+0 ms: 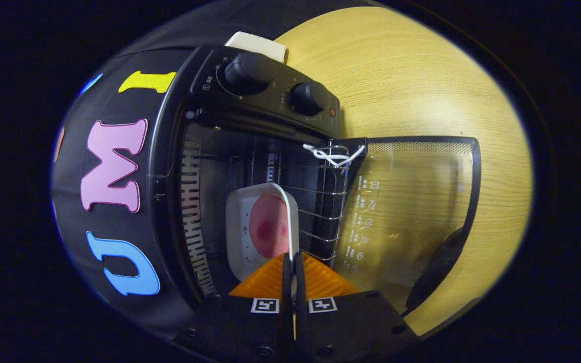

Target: Open the toaster oven, put the food inside, and close the toaster oven door.

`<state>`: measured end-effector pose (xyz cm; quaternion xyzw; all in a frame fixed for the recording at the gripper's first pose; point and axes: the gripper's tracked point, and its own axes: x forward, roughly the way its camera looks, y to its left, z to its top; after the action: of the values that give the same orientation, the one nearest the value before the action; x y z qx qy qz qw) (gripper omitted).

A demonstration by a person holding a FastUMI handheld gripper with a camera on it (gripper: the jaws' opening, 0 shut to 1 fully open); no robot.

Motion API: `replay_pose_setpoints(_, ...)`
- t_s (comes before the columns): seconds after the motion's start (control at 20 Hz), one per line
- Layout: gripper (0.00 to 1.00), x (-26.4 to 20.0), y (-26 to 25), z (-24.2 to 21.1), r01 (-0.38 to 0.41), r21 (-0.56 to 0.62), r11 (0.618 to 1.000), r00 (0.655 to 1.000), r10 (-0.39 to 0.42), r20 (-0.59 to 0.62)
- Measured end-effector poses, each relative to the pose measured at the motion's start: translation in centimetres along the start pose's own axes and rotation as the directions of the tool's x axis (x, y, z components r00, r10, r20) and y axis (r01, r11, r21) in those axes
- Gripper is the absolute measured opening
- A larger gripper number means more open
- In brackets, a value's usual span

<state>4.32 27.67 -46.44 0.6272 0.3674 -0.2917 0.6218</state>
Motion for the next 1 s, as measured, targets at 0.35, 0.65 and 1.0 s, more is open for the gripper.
replay_pose_setpoints(0.35,0.24,-0.7,1.6,-0.4,-0.082,0.053,0.995,0.995,0.084,-0.048)
replay_pose_setpoints(0.65,0.82,-1.9,1.0,0.2,-0.071,0.043,0.997,0.994,0.074,-0.08)
replay_pose_setpoints(1.0,0.97,-4.5,0.1,1.0,-0.058,-0.041,0.997,0.985,0.051,-0.164)
